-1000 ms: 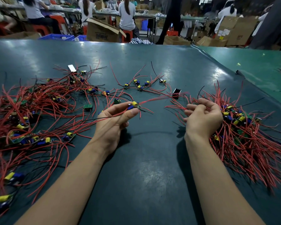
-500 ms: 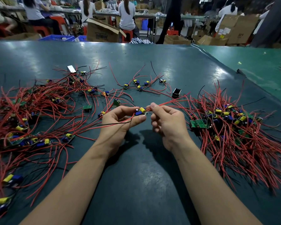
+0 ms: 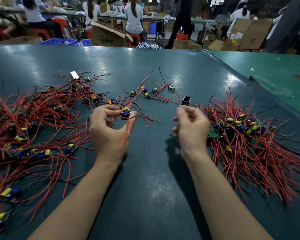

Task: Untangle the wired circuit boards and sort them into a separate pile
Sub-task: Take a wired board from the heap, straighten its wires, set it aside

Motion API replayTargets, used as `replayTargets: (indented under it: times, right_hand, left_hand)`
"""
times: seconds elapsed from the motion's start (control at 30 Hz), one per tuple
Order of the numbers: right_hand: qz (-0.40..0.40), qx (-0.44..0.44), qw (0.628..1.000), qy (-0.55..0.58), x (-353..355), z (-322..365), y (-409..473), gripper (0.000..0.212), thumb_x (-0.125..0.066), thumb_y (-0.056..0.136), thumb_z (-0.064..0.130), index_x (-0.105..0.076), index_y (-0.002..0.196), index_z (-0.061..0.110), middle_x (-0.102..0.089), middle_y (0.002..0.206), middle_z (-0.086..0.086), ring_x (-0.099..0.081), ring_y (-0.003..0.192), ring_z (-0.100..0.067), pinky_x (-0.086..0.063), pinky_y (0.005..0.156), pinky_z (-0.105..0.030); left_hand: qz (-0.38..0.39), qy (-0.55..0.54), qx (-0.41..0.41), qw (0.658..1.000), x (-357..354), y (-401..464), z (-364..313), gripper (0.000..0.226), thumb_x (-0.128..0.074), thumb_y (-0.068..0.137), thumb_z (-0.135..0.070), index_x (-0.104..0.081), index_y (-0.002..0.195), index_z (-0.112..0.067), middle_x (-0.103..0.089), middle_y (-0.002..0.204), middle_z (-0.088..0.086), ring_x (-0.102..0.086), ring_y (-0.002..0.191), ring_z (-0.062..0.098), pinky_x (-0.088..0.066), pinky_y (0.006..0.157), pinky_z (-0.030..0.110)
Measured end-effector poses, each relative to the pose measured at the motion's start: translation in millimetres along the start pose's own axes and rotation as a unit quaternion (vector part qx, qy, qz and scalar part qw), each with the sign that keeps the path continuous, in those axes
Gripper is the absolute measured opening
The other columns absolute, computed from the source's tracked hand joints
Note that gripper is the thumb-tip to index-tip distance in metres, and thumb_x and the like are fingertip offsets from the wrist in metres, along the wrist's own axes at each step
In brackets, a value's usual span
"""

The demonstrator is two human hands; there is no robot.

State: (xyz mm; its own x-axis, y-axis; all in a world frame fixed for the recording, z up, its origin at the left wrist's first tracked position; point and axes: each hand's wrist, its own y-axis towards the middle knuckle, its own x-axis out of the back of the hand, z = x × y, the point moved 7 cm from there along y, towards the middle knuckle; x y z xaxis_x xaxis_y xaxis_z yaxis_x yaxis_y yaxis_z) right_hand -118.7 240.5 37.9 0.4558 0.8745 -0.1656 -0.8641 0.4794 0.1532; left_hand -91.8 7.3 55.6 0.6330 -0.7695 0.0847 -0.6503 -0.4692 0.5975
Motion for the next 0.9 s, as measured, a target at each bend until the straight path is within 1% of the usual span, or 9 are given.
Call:
replayTargets:
  times: [0.1,0.2,0.27,0.4,0.5,0.57,0.7,0.8,0.9]
  right_hand:
    - [0.22,0.053,0.972,-0.063,-47,3,-30,0.027,-0.068,0.091,0.012,-0.064,0.109,0.032,-0.064,0.082,0.001,-0.055,0.05,-0.017,-0.043,0.043,-0.023]
    - [0.318,0.045,0.947,-0.02,-62,6,-47,0.03,-0.063,0.094,0.007,-0.066,0.11,0.033,-0.066,0.079,0.011,-0.056,0.049,-0.015,-0.046,0.042,-0.029]
    - [0.325,0.036,0.945,0.012,-60,9,-48,0.034,-0.06,0.094,0.002,-0.067,0.114,0.029,-0.068,0.083,0.007,-0.055,0.052,-0.018,-0.044,0.04,-0.026]
    - [0.327,0.011,0.943,0.058,-59,10,-47,0.023,-0.063,0.092,0.003,-0.071,0.111,0.011,-0.066,0.082,-0.011,-0.053,0.055,-0.018,-0.042,0.04,-0.022]
    - [0.33,-0.01,0.943,0.054,-60,6,-48,0.022,-0.067,0.088,0.005,-0.073,0.107,0.013,-0.063,0.073,-0.002,-0.048,0.055,-0.017,-0.041,0.041,-0.022]
    - [0.328,-0.009,0.943,0.061,-61,5,-48,0.019,-0.068,0.087,0.006,-0.074,0.104,0.014,-0.062,0.075,-0.002,-0.048,0.054,-0.015,-0.042,0.041,-0.022]
    - [0.295,-0.048,0.946,0.124,-60,5,-41,0.015,-0.064,0.09,0.011,-0.073,0.101,0.014,-0.068,0.081,-0.004,-0.055,0.056,-0.012,-0.043,0.039,-0.021]
    - [0.268,-0.073,0.945,0.171,-54,5,-33,0.02,-0.069,0.079,0.021,-0.072,0.097,0.014,-0.071,0.087,-0.004,-0.061,0.061,-0.014,-0.046,0.041,-0.022]
    - [0.251,-0.08,0.95,0.17,-48,3,-28,0.007,-0.067,0.086,0.015,-0.071,0.092,0.013,-0.073,0.086,-0.005,-0.065,0.066,-0.017,-0.049,0.044,-0.023]
  left_hand:
    - [-0.004,0.015,-0.116,0.993,1,-5,-18,0.023,-0.08,0.077,-0.019,-0.059,0.084,-0.01,-0.065,0.106,0.0,-0.063,0.1,0.013,-0.048,0.085,0.024]
    - [0.019,0.025,-0.146,0.989,-1,-8,-22,0.025,-0.082,0.077,-0.016,-0.06,0.088,-0.015,-0.064,0.102,-0.004,-0.061,0.076,0.017,-0.052,0.071,0.032]
    - [0.033,0.032,-0.15,0.988,-1,-7,-21,0.034,-0.084,0.073,-0.012,-0.058,0.092,-0.02,-0.061,0.101,-0.005,-0.054,0.066,0.018,-0.05,0.062,0.036]
    - [0.042,0.041,-0.164,0.985,-2,-6,-21,0.033,-0.086,0.073,-0.015,-0.059,0.092,-0.014,-0.059,0.096,0.001,-0.048,0.061,0.018,-0.048,0.059,0.038]
    - [0.037,0.066,-0.174,0.982,-2,-9,-24,0.032,-0.085,0.075,-0.019,-0.056,0.087,-0.012,-0.053,0.085,0.004,-0.042,0.061,0.016,-0.045,0.056,0.037]
    - [0.036,0.074,-0.184,0.979,-2,-9,-28,0.03,-0.083,0.076,-0.018,-0.055,0.083,-0.01,-0.049,0.081,0.004,-0.04,0.061,0.013,-0.042,0.055,0.034]
    - [0.069,0.073,-0.232,0.968,-8,-13,-38,0.018,-0.079,0.077,-0.003,-0.064,0.087,-0.001,-0.058,0.092,0.012,-0.051,0.075,0.011,-0.047,0.071,0.021]
    - [0.087,0.06,-0.264,0.959,-13,-19,-44,0.009,-0.075,0.081,0.001,-0.07,0.09,0.002,-0.062,0.097,0.014,-0.058,0.091,0.017,-0.052,0.081,0.031]
    - [0.103,0.041,-0.27,0.956,-17,-21,-46,0.007,-0.075,0.082,0.0,-0.072,0.088,0.002,-0.064,0.095,0.013,-0.062,0.091,0.022,-0.053,0.081,0.034]
